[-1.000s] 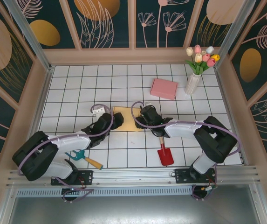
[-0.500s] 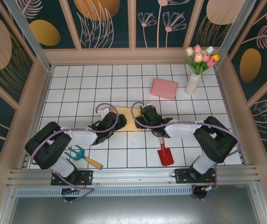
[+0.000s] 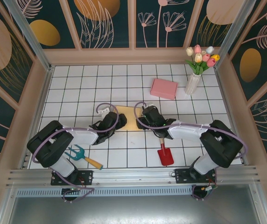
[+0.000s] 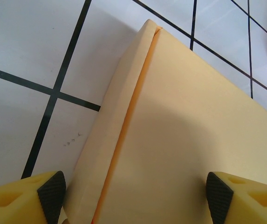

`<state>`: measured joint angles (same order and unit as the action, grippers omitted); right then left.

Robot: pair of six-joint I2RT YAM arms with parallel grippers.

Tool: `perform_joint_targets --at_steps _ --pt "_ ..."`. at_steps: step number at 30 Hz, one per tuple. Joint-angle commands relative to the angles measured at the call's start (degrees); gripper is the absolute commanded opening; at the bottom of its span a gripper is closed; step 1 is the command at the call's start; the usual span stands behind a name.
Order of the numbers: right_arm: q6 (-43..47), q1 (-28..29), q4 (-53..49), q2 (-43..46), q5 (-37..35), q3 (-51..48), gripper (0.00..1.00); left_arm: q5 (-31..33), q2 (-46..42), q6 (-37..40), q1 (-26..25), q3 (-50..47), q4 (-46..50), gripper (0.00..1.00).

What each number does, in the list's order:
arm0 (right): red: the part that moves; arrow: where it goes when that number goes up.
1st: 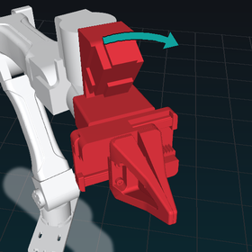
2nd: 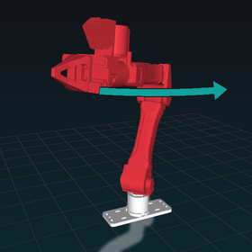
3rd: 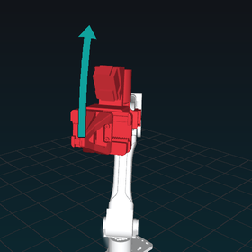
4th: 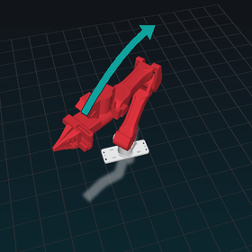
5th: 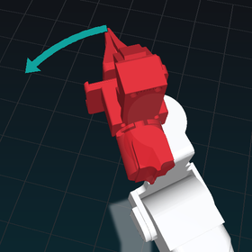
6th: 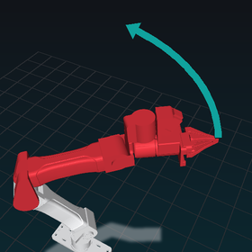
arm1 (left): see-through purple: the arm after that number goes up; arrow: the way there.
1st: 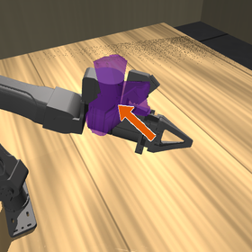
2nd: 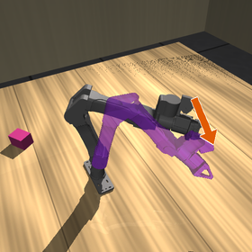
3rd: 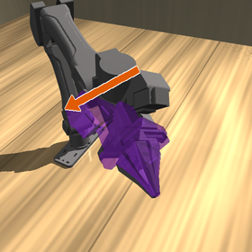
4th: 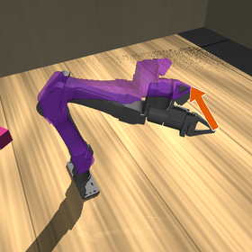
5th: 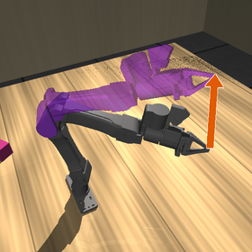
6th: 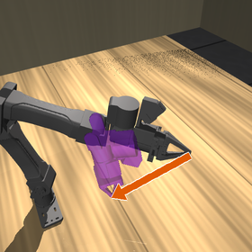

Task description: Fold the paper box

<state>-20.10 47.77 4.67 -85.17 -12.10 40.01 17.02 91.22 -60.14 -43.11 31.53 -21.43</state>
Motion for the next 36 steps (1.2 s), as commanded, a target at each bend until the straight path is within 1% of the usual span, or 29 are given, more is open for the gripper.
perform_joint_targets --at_steps 1,5,8,11,15,20,23,27,36 --pt "-2.2 1.4 -3.0 4.2 -2.0 -0.8 0.67 0.8 1.9 -0.4 0.2 -0.9 1.9 0.79" --pt "-5.5 4.0 -3.5 7.6 -3.6 -2.1 0.66 0.9 2.0 -0.2 0.2 -1.1 2.0 0.79" --pt "-8.8 5.9 -1.6 9.7 -4.7 -4.6 0.66 1.1 2.0 0.0 0.2 -1.1 2.0 0.79" --pt "-11.7 6.5 1.9 11.1 -2.8 -8.1 0.65 1.2 2.0 0.1 0.3 -1.1 2.1 0.79" --pt "-13.5 7.0 5.8 12.6 -0.1 -11.6 0.57 1.3 2.3 0.1 0.2 -1.2 2.0 0.79" --pt "-14.1 9.6 3.2 15.6 -4.2 -11.2 0.57 1.3 2.6 0.1 0.2 -1.2 1.9 0.79" --pt "-15.2 10.7 3.3 16.5 -4.2 -11.1 0.56 1.4 2.8 0.2 0.2 -0.9 1.9 0.79" --pt "-16.3 11.1 6.1 14.8 -2.2 -10.9 0.54 1.3 3.2 0.3 0.3 -0.4 2.2 0.79" --pt "-15.8 11.1 6.9 6.4 -1.7 -6.4 0.53 1.2 3.4 0.5 0.3 -0.4 2.2 0.79"
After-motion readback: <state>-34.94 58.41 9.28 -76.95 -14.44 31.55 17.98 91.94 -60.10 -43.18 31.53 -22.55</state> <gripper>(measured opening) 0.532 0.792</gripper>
